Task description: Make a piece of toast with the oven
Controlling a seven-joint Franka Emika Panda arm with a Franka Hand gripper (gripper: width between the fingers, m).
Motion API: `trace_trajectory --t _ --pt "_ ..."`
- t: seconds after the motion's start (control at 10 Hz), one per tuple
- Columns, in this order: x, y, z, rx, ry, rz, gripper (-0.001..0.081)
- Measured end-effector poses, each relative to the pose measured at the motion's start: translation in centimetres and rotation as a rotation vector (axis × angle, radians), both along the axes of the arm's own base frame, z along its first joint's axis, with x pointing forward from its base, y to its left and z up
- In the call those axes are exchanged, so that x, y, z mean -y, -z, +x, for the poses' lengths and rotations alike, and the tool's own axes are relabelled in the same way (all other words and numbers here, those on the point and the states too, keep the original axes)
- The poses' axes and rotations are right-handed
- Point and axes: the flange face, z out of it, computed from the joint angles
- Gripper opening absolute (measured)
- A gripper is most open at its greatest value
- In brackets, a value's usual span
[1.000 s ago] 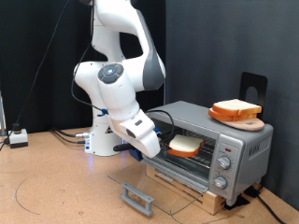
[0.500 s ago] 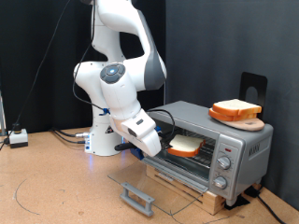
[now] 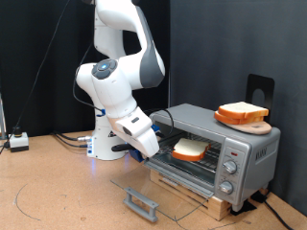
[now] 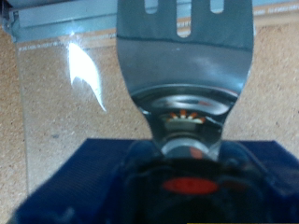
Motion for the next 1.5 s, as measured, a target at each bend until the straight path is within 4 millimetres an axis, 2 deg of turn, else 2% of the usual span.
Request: trace_trajectory --t 0.4,1.5 --pt "-0.3 0.5 0.1 -0.006 -0.001 -0.025 0.0413" --pt "-3.9 2.2 -1.2 -0.041 -0.026 -0.010 0.0413"
